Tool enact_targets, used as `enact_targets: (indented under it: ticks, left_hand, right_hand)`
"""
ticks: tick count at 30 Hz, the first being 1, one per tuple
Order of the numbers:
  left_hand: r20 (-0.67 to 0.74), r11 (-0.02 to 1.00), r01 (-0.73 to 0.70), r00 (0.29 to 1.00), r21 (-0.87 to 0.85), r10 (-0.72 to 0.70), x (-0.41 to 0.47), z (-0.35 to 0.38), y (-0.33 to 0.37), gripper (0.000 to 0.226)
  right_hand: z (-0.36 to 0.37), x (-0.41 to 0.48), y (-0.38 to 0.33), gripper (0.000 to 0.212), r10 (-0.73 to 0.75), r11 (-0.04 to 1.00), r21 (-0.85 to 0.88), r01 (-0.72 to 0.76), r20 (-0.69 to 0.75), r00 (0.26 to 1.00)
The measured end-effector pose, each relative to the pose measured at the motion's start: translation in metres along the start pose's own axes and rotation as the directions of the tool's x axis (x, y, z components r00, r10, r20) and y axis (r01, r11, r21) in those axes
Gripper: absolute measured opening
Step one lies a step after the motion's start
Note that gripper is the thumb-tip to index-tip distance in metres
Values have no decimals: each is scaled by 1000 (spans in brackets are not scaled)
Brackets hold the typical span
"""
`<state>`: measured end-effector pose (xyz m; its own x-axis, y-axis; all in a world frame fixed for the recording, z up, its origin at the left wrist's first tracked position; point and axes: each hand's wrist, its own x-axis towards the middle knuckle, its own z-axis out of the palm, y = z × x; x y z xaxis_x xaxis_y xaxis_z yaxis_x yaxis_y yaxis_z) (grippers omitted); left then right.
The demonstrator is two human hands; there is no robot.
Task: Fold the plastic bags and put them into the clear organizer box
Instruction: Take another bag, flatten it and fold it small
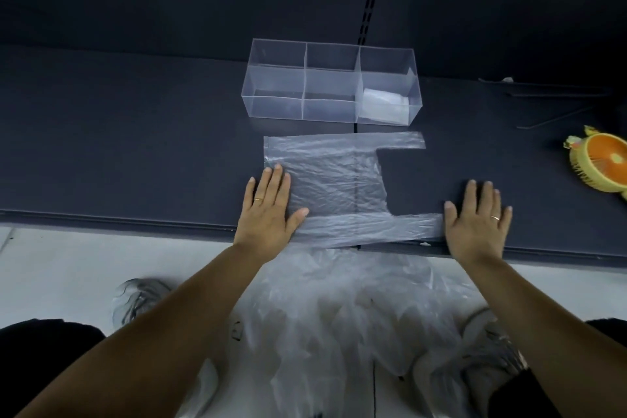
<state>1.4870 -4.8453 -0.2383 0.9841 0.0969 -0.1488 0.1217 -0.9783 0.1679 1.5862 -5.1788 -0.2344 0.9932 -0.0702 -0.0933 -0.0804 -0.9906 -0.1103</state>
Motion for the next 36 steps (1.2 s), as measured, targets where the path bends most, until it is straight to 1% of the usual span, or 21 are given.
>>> enact_targets:
  ticks: [1, 2, 4, 6, 8, 10, 12, 13, 14, 16, 17, 18, 20, 23, 25, 26, 27, 29, 31, 33, 36]
  left_hand:
    - [-35, 996, -95, 995, 1, 95, -9, -2, -2, 85]
    - [-62, 978, -205, 976, 39, 208, -19, -2, -5, 86]
    - [-36, 914, -381, 920, 137, 389, -41, 3, -9, 85]
    - [-28, 887, -429, 898, 171, 439, -52, 4, -11, 78]
    - [-144, 899, -409, 891, 154, 430, -51, 1, -8, 67]
    - [-288, 888, -446, 840, 114, 459, -47, -6, -4, 53]
    - [-357, 862, -500, 793, 79, 493, -46, -15, -1, 37]
    - [-348, 856, -513, 792, 64, 501, -47, -21, -2, 27]
    - [-309, 861, -507, 813, 36, 493, -48, -26, -3, 18]
    - [-134, 913, -402, 911, -69, 391, -49, -40, -8, 8]
    - [-47, 943, -310, 951, -119, 306, -47, -45, -13, 14]
    - [5, 953, -222, 974, -204, 228, -45, -51, -19, 19]
    - [100, 908, -45, 990, -416, 95, -37, -67, -28, 17]
    - [307, 789, 196, 952, -583, -10, -21, -85, -49, 10]
    - [383, 695, 322, 921, -643, -72, -11, -90, -61, 11]
    - [392, 631, 370, 913, -682, -111, -5, -91, -66, 15]
    - [392, 553, 407, 907, -727, -152, 2, -91, -70, 18]
    - [386, 378, 454, 890, -807, -244, 15, -90, -74, 17]
    - [372, 277, 470, 864, -838, -339, 30, -86, -76, 15]
    - [331, 280, 464, 849, -840, -413, 44, -78, -76, 11]
    - [228, 345, 446, 824, -826, -518, 59, -64, -76, 15]
  right_hand:
    - [-4, -3, -4, 61, -14, 999, 28, 16, -55, 998]
    - [-8, -8, -10, 59, -64, 995, 74, 73, -116, 991]
    - [-13, -26, -34, 58, -246, 940, 192, 282, -193, 950]
    - [-12, -52, -64, 63, -457, 826, 315, 468, -113, 882]
    - [-4, -78, -94, 74, -636, 733, 326, 597, 18, 771]
    - [7, -95, -116, 79, -721, 682, 265, 682, 87, 687]
    - [14, -100, -128, 74, -714, 691, 255, 676, 91, 695]
    - [13, -99, -132, 67, -693, 709, 257, 656, 84, 716]
    - [11, -97, -134, 58, -677, 720, 258, 644, 64, 733]
    - [3, -92, -132, 29, -672, 706, 264, 657, -43, 740]
    - [-2, -88, -127, 15, -668, 695, 273, 665, -95, 738]
    - [-8, -83, -119, 6, -660, 696, 292, 656, -100, 745]
    - [-23, -67, -100, 4, -625, 734, 339, 588, 0, 781]
    - [-49, -31, -70, 8, -526, 816, 403, 416, 215, 823]
    - [-67, -7, -56, 11, -487, 810, 515, 282, 322, 812]
    - [-72, 5, -53, 12, -477, 776, 600, 193, 357, 803]
    - [-75, 15, -51, 13, -461, 733, 672, 104, 378, 803]
    - [-72, 34, -54, 12, -391, 674, 738, -24, 385, 836]
    - [-62, 48, -63, 9, -281, 653, 750, -105, 368, 886]
    - [-47, 59, -74, 13, -165, 636, 754, -164, 341, 926]
    - [-27, 72, -86, 16, -60, 651, 740, -166, 268, 961]
